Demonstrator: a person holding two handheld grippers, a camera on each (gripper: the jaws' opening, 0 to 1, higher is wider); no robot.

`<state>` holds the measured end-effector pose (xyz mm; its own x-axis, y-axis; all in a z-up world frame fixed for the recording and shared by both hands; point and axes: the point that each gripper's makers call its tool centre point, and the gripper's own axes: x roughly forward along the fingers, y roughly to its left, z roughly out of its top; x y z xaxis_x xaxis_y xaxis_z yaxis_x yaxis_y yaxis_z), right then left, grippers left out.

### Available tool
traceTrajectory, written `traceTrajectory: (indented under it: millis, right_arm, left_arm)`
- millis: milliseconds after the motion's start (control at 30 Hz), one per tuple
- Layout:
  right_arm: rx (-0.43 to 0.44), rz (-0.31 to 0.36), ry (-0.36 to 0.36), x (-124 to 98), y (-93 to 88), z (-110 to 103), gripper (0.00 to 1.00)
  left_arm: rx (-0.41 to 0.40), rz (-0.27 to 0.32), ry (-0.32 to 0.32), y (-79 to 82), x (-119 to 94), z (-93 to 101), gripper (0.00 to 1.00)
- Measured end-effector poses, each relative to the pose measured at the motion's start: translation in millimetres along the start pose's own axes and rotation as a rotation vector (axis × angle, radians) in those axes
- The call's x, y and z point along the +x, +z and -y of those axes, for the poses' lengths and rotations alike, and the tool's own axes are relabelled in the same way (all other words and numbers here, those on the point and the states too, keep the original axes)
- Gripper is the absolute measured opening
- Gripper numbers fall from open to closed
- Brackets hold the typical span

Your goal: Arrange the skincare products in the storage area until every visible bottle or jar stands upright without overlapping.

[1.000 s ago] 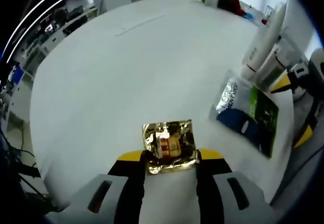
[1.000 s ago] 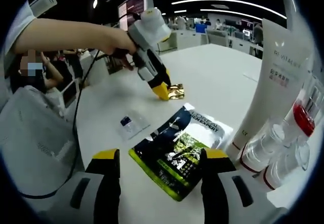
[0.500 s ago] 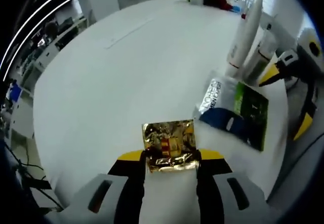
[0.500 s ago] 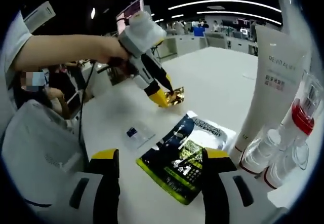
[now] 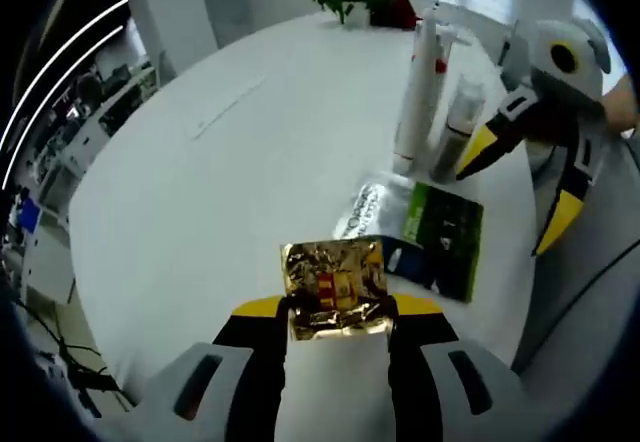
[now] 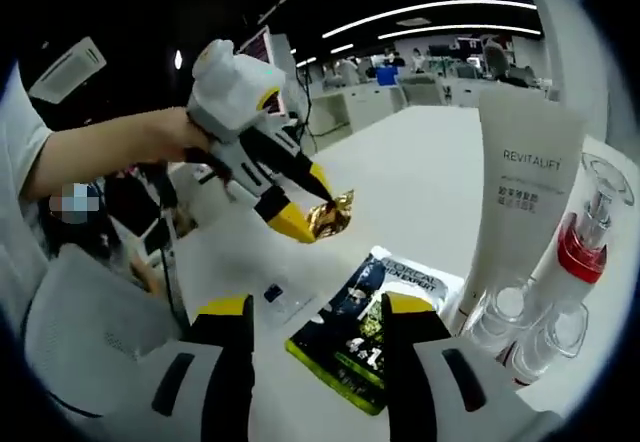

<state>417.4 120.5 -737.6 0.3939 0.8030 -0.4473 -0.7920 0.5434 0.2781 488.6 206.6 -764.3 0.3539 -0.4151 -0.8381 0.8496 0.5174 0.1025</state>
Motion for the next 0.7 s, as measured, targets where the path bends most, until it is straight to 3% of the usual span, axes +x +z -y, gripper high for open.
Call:
traceTrajectory:
  millis: [300,433,600,700]
  right_arm:
    - [0.118,0.038,-0.004,-13,14.3,9,0.28]
    - [0.217,0.047,0.043,-11,17.0,-4,0.32]
    - [0.262,0.045,0.048,-11,15.8,-9,0.29]
    - [0.326,0.046,0.062,-11,17.2,-9,0.27]
  left_arm:
    - [0.086,0.004,-0.017,15.6,-21,37.3,0.43]
    - [0.117,0.017,-0.025,24.0,-27,52.5,0.43]
    - [0.144,0.035,-0.042,38.1,-38,80.0,0.43]
    - [0.16,0.043,-0.046,38.3,-37,84.0,0.43]
